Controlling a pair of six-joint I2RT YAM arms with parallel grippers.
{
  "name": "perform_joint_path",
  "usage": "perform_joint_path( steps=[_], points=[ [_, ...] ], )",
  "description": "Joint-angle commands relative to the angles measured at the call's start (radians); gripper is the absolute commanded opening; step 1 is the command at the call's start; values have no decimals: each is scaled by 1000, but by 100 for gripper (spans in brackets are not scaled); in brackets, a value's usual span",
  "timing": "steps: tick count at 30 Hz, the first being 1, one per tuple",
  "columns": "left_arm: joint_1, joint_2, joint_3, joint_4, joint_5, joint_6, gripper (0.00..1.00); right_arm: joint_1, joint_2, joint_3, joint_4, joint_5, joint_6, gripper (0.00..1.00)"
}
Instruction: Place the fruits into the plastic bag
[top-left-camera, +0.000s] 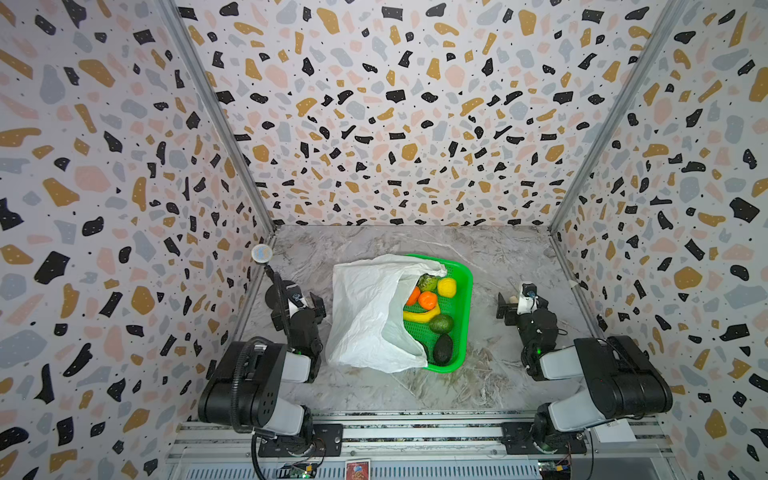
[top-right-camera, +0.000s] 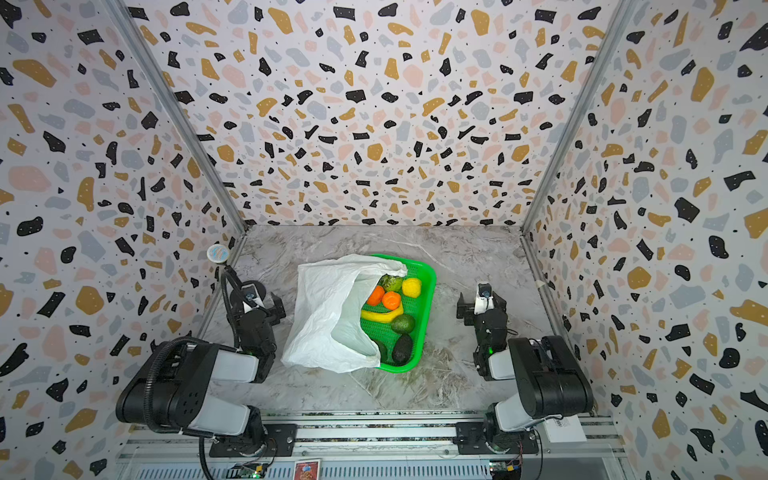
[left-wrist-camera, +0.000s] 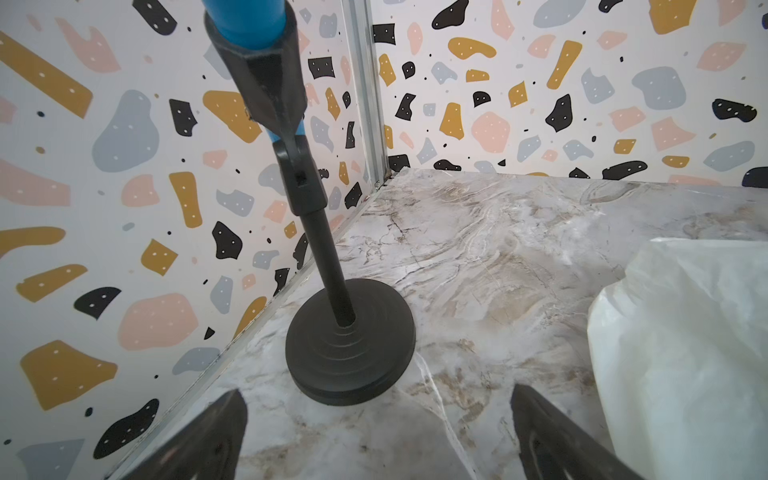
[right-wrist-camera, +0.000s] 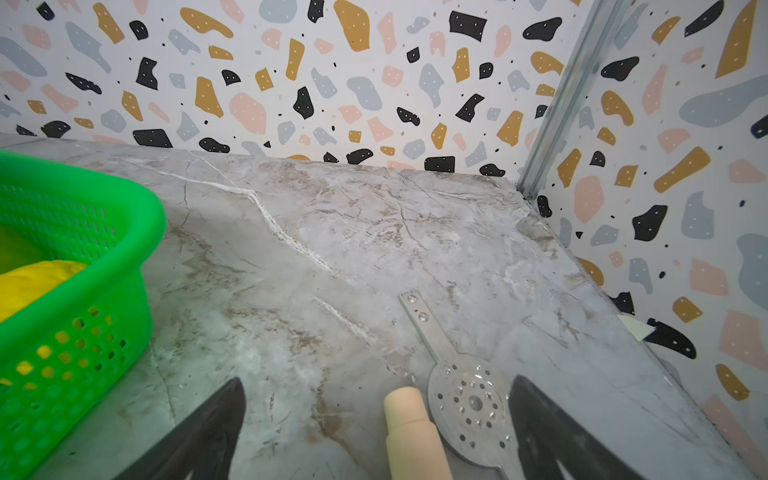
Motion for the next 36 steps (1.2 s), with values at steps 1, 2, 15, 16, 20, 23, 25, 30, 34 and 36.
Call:
perform_joint_path(
  steps=[1,2,15,16,20,23,25,30,34,36],
  points=[
    [6,-3,17,46,-8,-5,100,5,-17,7,-1,5,3,99],
    [7,-3,17,46,-6,-5,100,5,-17,7,-1,5,3,99],
    [9,-5,17,46,-6,-5,100,4,-17,7,-1,5,2,99],
    [7,-5,17,46,-7,-5,99,5,-17,7,-2,5,3,99],
    [6,-6,17,46,-7,-5,99,5,-17,7,-2,5,3,99],
    [6,-5,17,45,-6,-6,99,5,-17,7,-2,5,3,99],
    [6,-5,18,46,-7,-5,100,4,-17,7,-1,5,2,99],
    [6,-5,17,46,-7,-6,99,7,-25,2,-4,9,1,99],
    [6,-5,17,46,-7,-6,100,32,-35,-19,24,35,-16,99],
    [6,-5,17,46,-7,-5,99,32,-34,-17,23,35,-15,99]
  ],
)
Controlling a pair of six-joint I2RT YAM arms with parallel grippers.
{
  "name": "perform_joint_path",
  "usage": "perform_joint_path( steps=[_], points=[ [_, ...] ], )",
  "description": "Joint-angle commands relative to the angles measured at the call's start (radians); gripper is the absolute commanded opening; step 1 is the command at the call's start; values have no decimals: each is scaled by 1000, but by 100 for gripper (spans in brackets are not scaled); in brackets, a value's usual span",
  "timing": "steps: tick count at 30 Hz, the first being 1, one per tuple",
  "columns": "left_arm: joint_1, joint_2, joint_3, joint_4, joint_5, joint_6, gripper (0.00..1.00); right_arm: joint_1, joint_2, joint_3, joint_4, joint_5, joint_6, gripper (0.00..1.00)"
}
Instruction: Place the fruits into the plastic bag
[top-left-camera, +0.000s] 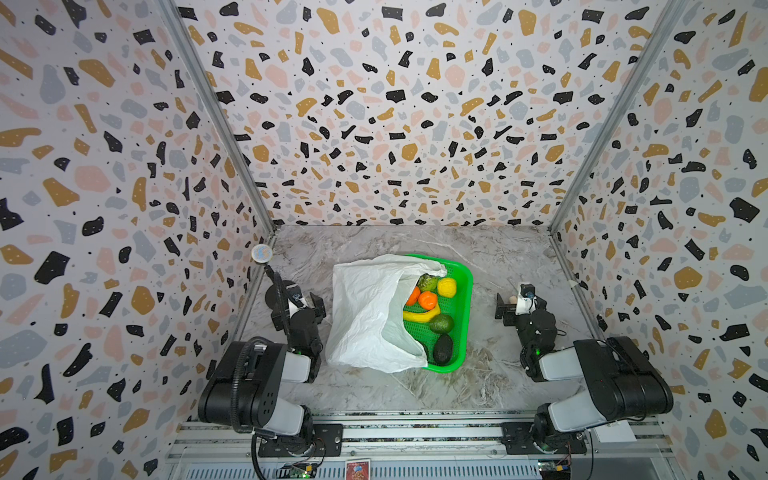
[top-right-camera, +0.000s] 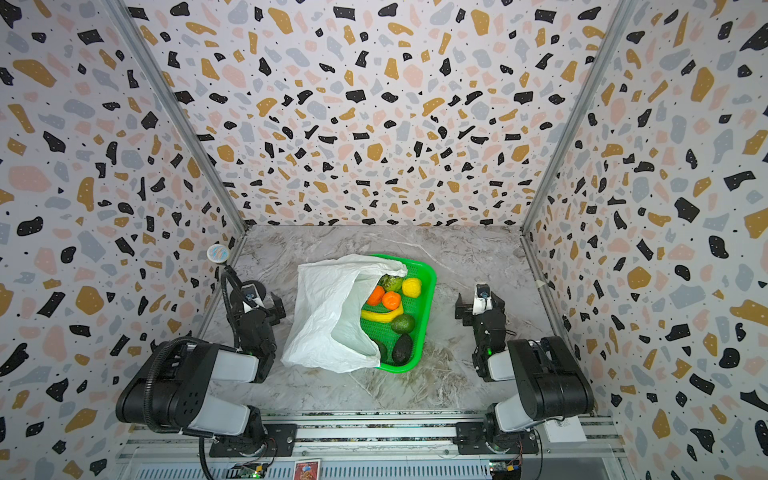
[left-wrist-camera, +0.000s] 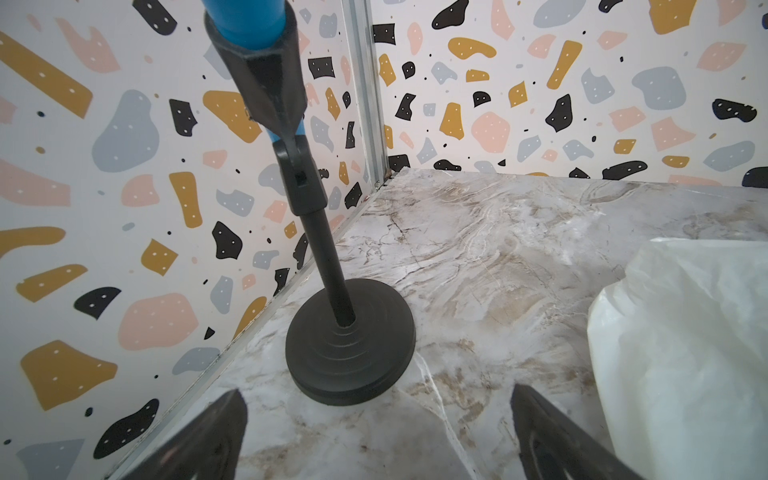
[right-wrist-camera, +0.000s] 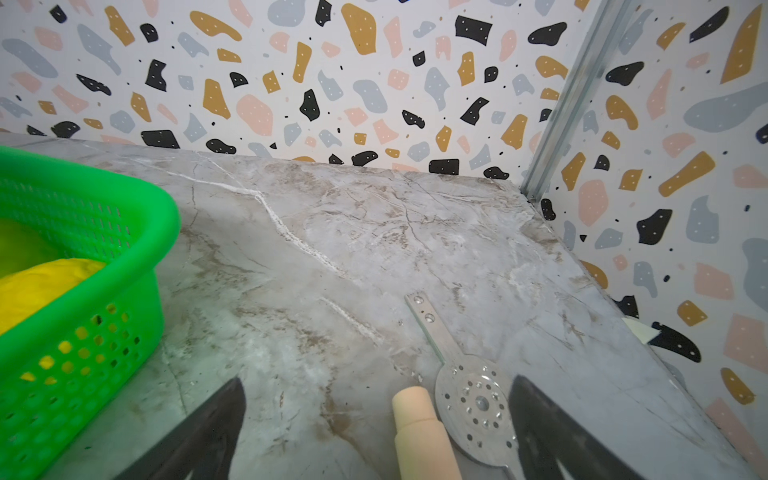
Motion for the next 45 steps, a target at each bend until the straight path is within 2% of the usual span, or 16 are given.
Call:
perform_joint_path(
  steps=[1,5,10,16,19,21,23,26,29,32,33,35,38,41,45],
  points=[
    [7,-4,17,46,-6,-5,99,6,-23,-7,17,17,-8,99],
    [6,-4,16,46,-6,-5,99,2,-25,-2,8,14,-3,99],
    [6,-7,15,46,-7,-5,99,-42,-18,33,-52,-46,23,99],
    [6,-11,17,37,-4,-6,99,-42,-23,35,-64,-46,23,99],
    [7,-30,36,27,37,16,99,-39,-48,55,-110,-73,4,91],
    [8,-94,231,-391,125,29,99,-29,-95,80,-191,-11,21,90],
    [7,-83,369,-587,120,13,100,0,-145,94,-270,67,38,87],
    [6,-80,404,-583,101,-31,99,97,-212,115,-405,191,109,78],
    [6,-94,398,-570,-14,-190,99,308,-218,83,-309,453,-34,68],
    [5,-98,425,-676,-91,-342,100,465,-205,146,-382,598,-143,67],
    [5,-100,434,-711,-89,-375,100,491,-201,180,-434,626,-141,66],
    [-7,-104,449,-774,-89,-429,100,516,-200,263,-585,639,-28,67],
    [-43,-124,479,-860,-73,-478,100,516,-199,335,-729,588,141,66],
    [-132,-147,530,-964,-111,-448,100,520,-216,313,-701,523,157,57],
    [-238,-187,559,-1052,-118,-441,100,518,-279,222,-596,555,206,57]
  ],
)
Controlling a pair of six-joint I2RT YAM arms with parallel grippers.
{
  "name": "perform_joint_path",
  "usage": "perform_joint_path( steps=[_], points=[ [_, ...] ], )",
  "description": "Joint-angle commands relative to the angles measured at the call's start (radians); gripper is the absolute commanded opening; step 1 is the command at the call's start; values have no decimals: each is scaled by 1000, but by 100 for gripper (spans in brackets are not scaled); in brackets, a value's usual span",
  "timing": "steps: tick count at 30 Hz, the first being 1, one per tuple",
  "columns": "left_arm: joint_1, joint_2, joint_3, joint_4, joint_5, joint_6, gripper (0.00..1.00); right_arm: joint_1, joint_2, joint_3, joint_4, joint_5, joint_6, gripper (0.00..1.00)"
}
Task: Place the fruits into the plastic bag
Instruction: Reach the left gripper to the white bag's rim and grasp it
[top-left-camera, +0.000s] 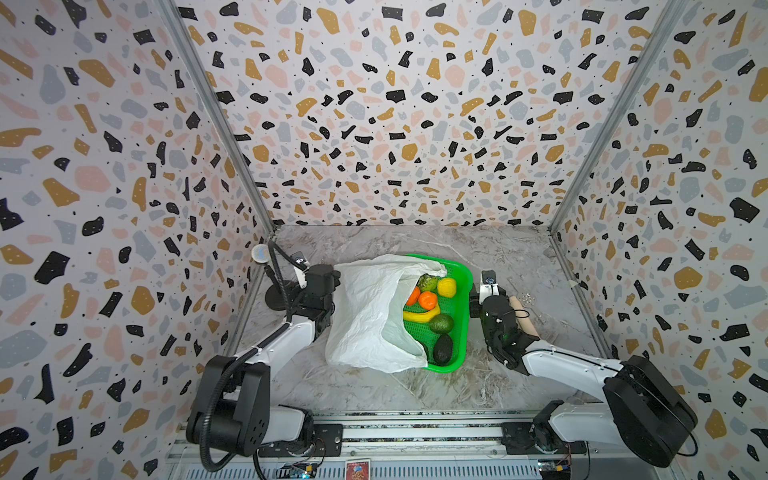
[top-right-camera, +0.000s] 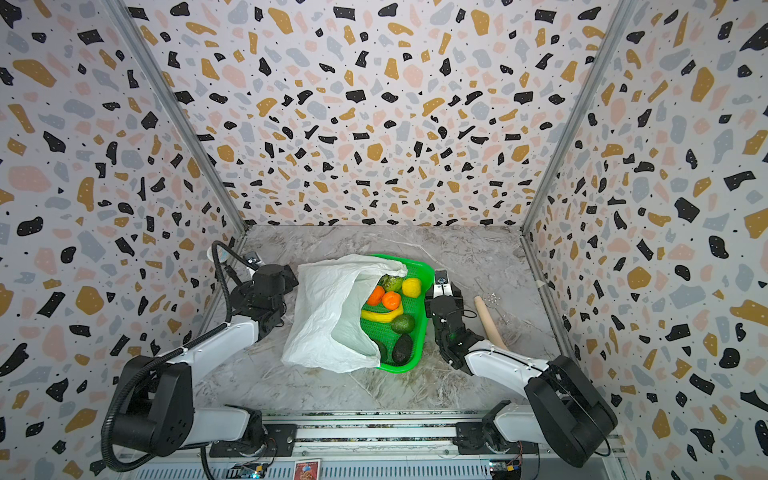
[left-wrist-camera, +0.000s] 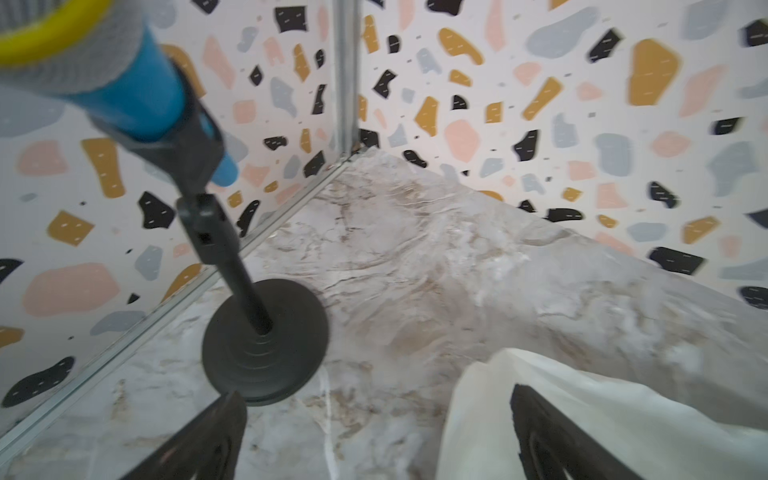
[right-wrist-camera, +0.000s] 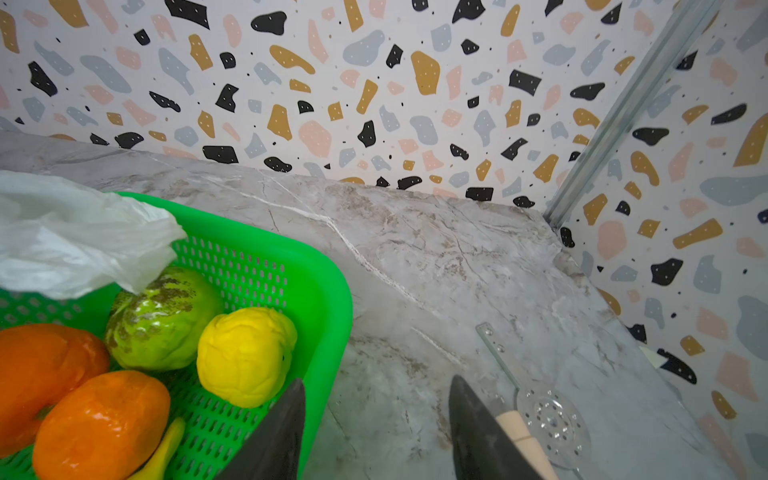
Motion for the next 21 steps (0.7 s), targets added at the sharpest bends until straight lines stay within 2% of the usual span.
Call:
perform_joint_path(
  steps=[1,6,9,14,17,21],
  points=[
    [-81,-51,30,-105,-27,-11,100,-1,-72,-62,27,29,92,58],
    [-213,-98,99,-204,-41,31,100,-16,-108,-54,-21,23,122,58],
    [-288,-115,175,-254,12,72,100,-17,-112,-46,-36,20,137,59],
    [-478,-92,310,-409,-19,126,99,-22,-115,-46,-41,11,153,61],
    [-532,-101,340,-456,-31,104,99,-22,-118,-49,-42,-1,159,61],
    [-581,-64,410,-582,26,74,99,-22,-112,-47,-46,-13,173,62]
  ],
)
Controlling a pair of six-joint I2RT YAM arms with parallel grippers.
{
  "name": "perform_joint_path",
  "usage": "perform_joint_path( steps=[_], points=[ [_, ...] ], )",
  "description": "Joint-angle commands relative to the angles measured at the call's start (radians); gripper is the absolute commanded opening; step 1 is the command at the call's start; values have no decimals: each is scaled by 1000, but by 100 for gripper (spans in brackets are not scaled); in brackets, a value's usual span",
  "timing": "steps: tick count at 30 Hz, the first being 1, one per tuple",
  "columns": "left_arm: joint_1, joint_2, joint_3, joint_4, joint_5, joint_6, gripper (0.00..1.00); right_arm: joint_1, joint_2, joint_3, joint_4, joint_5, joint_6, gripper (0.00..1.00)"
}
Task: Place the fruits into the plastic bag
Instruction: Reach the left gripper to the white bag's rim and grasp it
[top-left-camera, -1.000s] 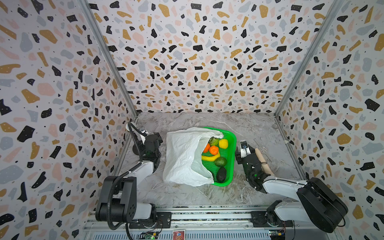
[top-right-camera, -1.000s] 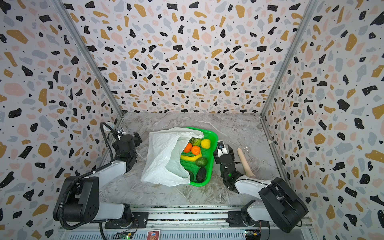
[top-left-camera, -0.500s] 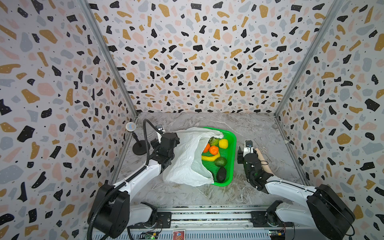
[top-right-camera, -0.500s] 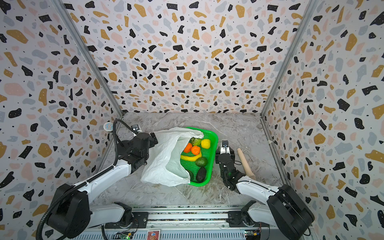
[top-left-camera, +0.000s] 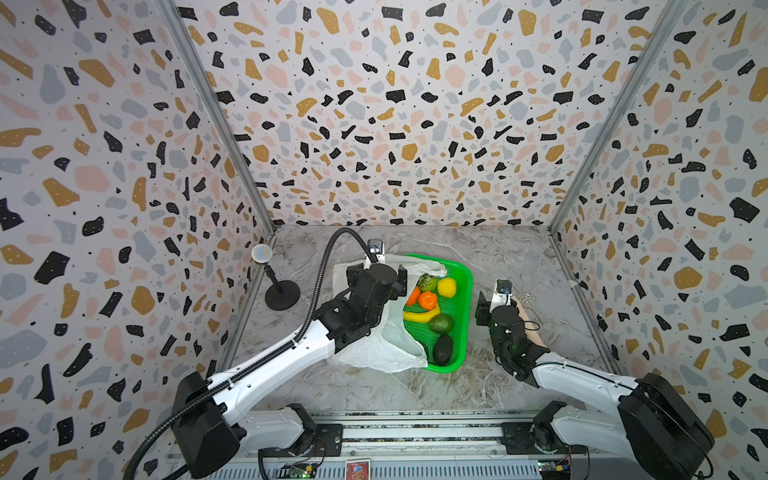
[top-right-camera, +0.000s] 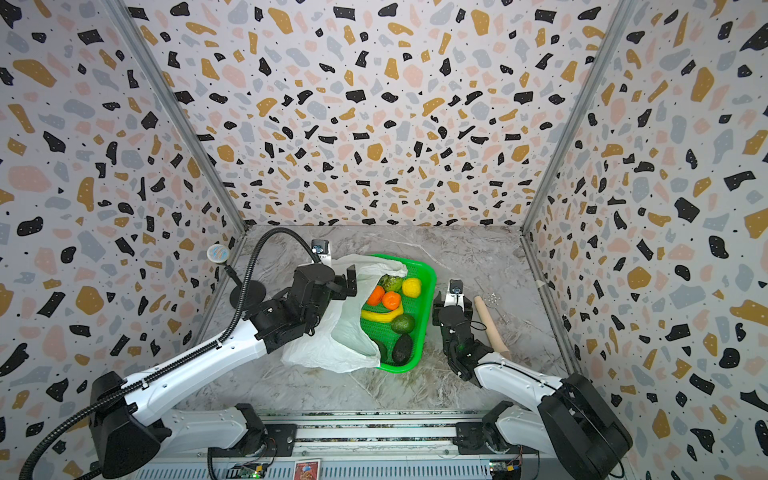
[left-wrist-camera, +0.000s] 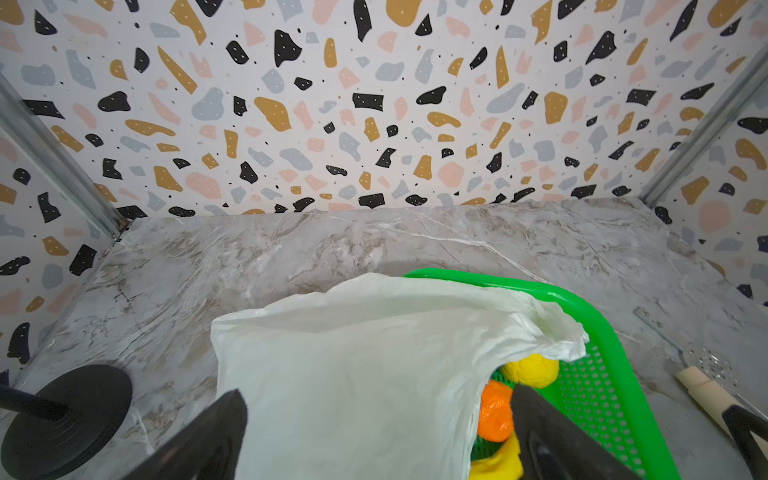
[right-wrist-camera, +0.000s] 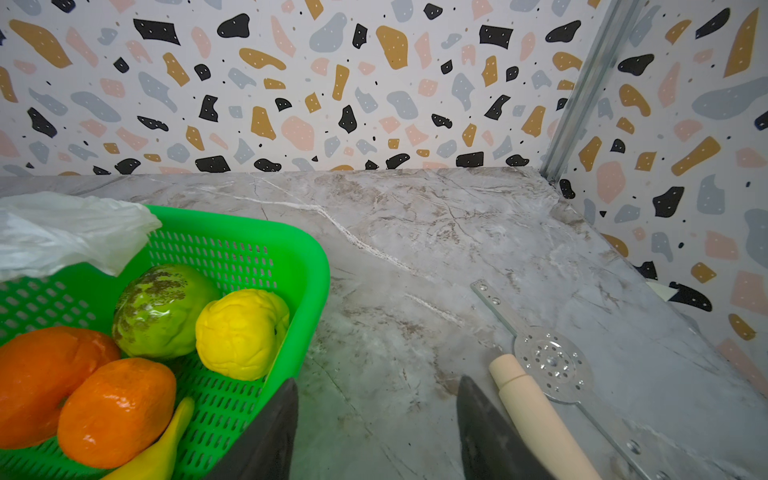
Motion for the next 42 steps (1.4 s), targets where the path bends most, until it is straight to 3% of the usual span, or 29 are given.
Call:
perform_joint_path(
  steps=[1,11,21,25,32,33,37,42],
  points=[
    [-32,43,83,-178,22,-12,100,-4,-14,31,-15,-7,28,62],
    [-53,230,354,-532,84,-5,99,-3,-18,26,-26,-10,49,63],
    [-55,295,348,-620,132,-85,99,-3,-26,16,-15,-7,49,64],
    [-55,316,335,-656,69,-130,100,-3,-27,16,-14,-7,50,64],
    [-53,291,319,-604,56,-162,70,-3,-28,15,-15,-7,47,65],
    [-52,287,316,-593,71,-157,61,-3,-27,16,-16,-7,47,65],
    [-13,250,286,-507,205,-132,31,-3,-28,16,-17,-9,46,65],
    [91,130,174,-296,411,-87,8,3,-33,31,-14,-92,24,65]
  ],
)
